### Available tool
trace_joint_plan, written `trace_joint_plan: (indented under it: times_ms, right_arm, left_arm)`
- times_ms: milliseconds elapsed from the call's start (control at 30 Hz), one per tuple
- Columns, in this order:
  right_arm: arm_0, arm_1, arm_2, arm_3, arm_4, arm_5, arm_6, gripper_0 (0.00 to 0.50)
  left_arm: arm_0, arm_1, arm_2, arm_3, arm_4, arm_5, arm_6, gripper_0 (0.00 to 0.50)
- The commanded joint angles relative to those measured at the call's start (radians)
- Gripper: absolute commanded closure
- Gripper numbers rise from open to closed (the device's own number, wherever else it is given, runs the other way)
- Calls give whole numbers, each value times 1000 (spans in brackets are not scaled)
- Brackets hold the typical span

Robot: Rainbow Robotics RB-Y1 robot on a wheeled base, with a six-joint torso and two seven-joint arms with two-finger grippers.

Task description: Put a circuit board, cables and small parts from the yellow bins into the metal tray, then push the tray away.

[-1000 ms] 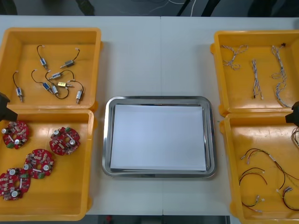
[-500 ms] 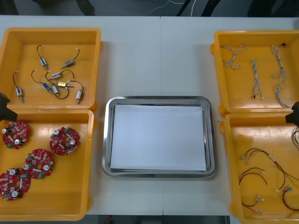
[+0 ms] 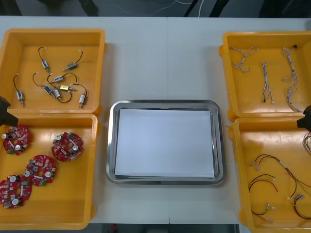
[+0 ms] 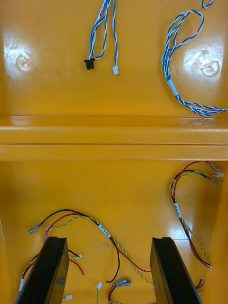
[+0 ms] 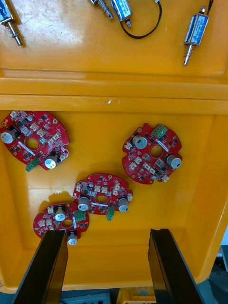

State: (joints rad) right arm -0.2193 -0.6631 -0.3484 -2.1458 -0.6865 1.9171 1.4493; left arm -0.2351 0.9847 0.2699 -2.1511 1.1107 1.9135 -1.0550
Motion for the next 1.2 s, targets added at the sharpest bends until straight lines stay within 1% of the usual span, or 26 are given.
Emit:
trace_joint_plan:
  times_ms: [33,1200]
  right_arm:
    - [14,-39,-20,-8,-7,3,-4,0]
    - [14,-39,-20,-8,-7,3,-4,0]
  left_arm:
    - [13,46,31,-23,8,6,17,0]
    - [13,46,31,-23,8,6,17,0]
